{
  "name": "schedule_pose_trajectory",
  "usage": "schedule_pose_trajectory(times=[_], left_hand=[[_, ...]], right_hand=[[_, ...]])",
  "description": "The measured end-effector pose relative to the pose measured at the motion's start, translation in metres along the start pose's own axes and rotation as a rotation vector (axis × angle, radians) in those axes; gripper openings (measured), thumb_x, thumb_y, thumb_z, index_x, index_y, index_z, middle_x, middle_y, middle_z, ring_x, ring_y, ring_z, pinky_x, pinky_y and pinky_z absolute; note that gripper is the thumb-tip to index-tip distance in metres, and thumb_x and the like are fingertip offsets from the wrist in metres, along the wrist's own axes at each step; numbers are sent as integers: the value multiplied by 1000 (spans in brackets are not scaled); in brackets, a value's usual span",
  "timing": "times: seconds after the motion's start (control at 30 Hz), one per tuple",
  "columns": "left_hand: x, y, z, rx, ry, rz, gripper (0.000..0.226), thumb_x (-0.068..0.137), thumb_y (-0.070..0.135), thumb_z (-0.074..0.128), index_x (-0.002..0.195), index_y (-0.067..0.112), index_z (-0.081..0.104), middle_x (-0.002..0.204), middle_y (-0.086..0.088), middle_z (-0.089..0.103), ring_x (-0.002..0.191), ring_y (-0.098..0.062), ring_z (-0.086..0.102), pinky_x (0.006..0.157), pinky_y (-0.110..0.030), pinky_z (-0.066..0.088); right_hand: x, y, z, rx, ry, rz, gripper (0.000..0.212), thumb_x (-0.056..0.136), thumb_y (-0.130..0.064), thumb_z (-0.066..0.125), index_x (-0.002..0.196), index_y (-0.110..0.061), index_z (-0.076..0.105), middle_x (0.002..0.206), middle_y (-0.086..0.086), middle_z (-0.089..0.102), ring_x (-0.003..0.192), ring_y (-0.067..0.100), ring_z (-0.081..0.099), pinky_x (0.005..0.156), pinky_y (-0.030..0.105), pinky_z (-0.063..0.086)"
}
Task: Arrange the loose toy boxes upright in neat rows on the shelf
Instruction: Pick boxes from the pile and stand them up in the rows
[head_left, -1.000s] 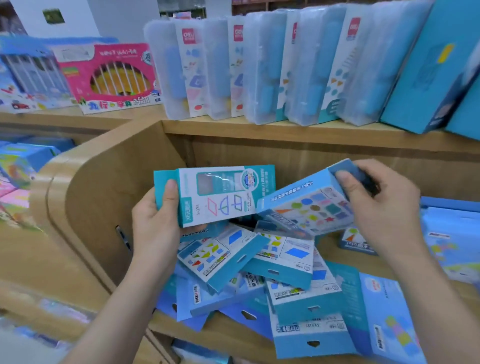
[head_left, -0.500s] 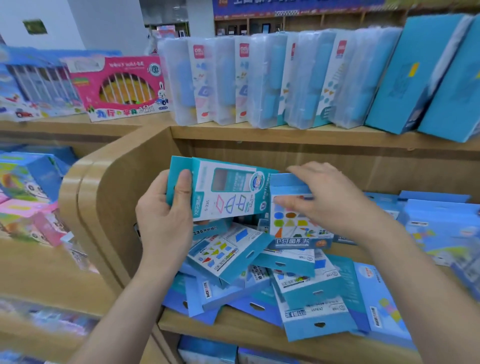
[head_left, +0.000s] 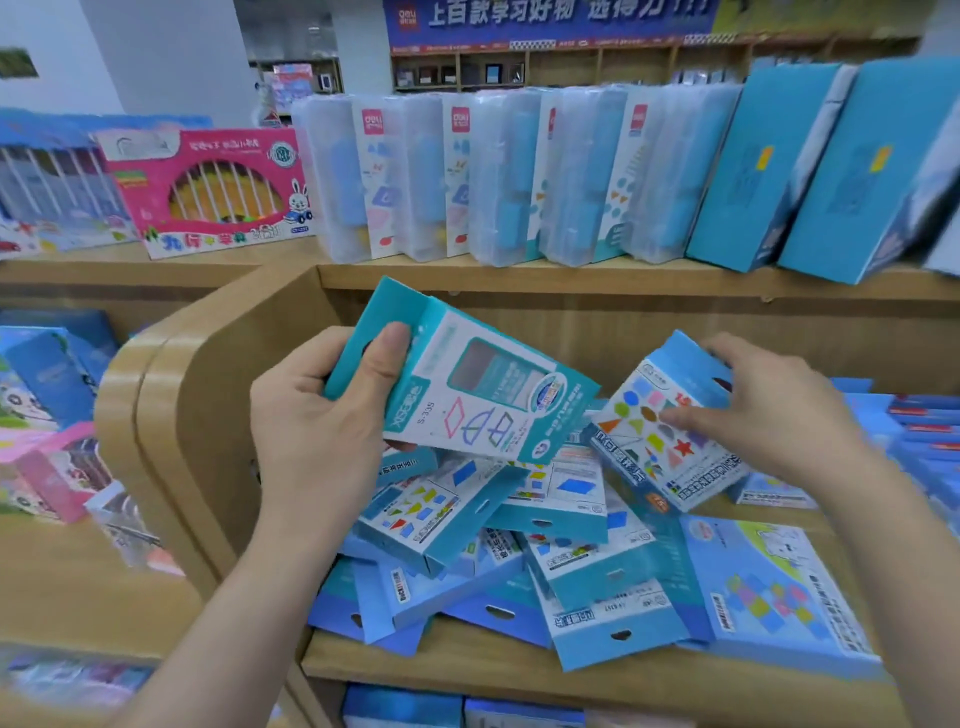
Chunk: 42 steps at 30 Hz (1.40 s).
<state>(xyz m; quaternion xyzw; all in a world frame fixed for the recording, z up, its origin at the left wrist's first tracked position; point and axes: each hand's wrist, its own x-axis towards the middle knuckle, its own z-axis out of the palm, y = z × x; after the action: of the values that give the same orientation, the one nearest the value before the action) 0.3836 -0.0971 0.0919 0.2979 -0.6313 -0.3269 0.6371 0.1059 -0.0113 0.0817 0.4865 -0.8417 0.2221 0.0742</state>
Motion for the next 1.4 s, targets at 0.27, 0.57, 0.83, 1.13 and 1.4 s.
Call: schedule_pose_trajectory(times=[0.27,0.57,0.83,1.13,1.4], left_hand=[[-15,2,56,194,-585,102,12,94,24,54,85,31,59,75,8,64,66,-10,61,54,-32,52],[-58,-22,151,235,-736,131,10,88,16,63,87,25,67,78,1,68,75,-21,60,69,-37,47],[-104,-19,206,259,-708,200,21,91,15,54,107,23,65,106,10,54,99,-3,53,88,-22,43],[-160,-33,213,-43,-441,-233,58,90,17,58,131,48,33,118,14,62,105,-3,62,84,-19,50],[-174,-51,212,102,-447,-306,22,90,16,55,103,32,50,100,29,64,92,4,62,71,-18,52]], right_hand=[[-52,56,-16,-143,176,97,52,76,-33,75,123,-27,53,113,5,65,103,33,57,73,41,42],[-83,111,-22,-5,130,175,56,73,-31,78,123,-25,56,114,3,64,108,27,54,81,37,41],[-63,150,10,267,59,76,46,72,-21,80,115,-19,65,107,3,65,103,23,59,86,33,44],[-54,194,13,244,-125,-1,72,76,-32,76,136,-47,39,123,-8,56,114,15,52,86,32,45],[17,173,4,553,18,-60,48,70,-28,82,112,-32,59,95,-11,64,83,11,59,75,28,47]])
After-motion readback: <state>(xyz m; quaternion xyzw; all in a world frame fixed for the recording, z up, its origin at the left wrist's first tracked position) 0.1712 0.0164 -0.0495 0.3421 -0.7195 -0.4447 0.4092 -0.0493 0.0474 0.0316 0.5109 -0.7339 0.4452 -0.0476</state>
